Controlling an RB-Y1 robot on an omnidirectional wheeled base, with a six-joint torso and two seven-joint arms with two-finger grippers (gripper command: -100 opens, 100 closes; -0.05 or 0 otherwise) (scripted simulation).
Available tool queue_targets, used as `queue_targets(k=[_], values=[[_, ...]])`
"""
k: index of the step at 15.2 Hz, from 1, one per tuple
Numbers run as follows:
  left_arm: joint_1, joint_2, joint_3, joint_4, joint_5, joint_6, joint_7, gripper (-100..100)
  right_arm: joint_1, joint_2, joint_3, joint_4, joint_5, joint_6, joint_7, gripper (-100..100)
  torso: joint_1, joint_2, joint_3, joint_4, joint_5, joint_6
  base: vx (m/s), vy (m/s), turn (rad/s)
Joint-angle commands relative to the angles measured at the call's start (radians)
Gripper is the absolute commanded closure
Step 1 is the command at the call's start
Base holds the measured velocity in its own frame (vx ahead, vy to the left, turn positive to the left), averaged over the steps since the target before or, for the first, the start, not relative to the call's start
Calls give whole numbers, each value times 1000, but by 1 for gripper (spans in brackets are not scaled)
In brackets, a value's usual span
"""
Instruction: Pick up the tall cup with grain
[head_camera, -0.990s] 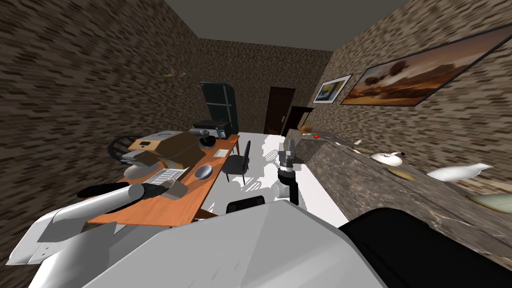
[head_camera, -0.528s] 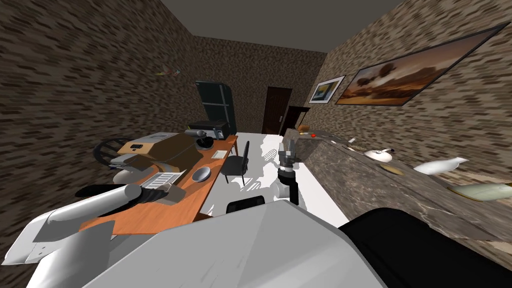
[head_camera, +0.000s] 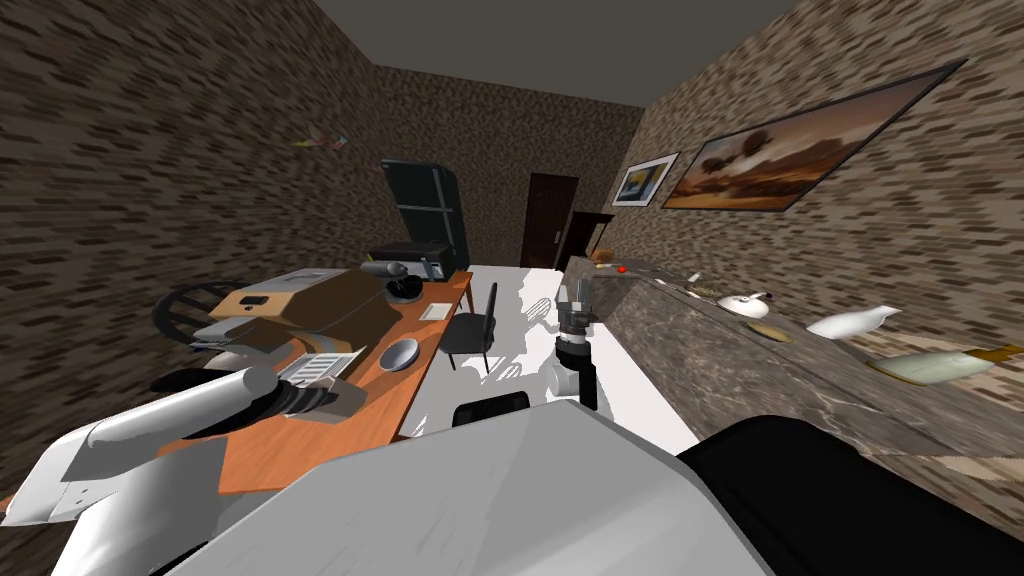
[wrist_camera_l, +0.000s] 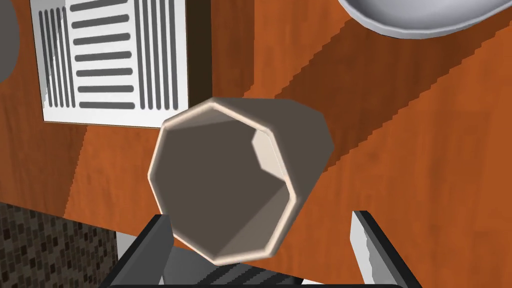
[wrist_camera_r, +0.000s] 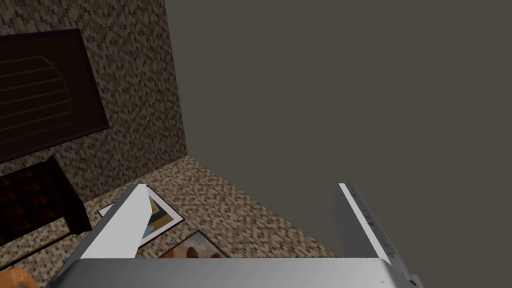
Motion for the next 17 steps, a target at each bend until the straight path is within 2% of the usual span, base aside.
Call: queue_targets(k=[1,3,4,6,7,9,10,14,15,17], values=[[-19,9,16,35,5,50,21,-100,0,0,0,0,0,0,0,0,0,0,0,0,0,0,35,37,-76],[-19,9,16,35,5,78,21,-100,0,0,0,0,0,0,0,0,1,-1,0,0,0,0,37,36,-58],[-33,13,27,59,7,109,40,-100,0,0,0,0,0,0,0,0,0,-1,0,0,0,0,33,38,-58],[-33,13,27,59,7,130,40,-100,0,0,0,0,0,0,0,0,1,-1,0,0,0,0,32,33,-55],[-45,16,37,80,9,162,57,-100,0,0,0,0,0,0,0,0,0,-1,0,0,0,0,37,33,-57],[-45,16,37,80,9,177,57,-100,0,0,0,0,0,0,0,0,1,-1,-1,0,0,0,30,36,-49],[-56,18,45,98,10,211,71,-100,0,0,0,0,0,0,0,0,0,0,0,0,0,0,27,31,-47],[-73,22,57,127,12,283,94,-100,0,0,0,0,0,0,0,0,1,-1,0,0,0,0,37,39,-45],[-73,22,57,127,12,283,94,-100,0,0,0,0,0,0,0,0,1,-1,-1,0,0,0,36,36,-30],[-83,24,63,144,13,320,107,-100,0,0,0,0,0,0,0,0,0,-1,-1,0,0,0,35,33,-33]])
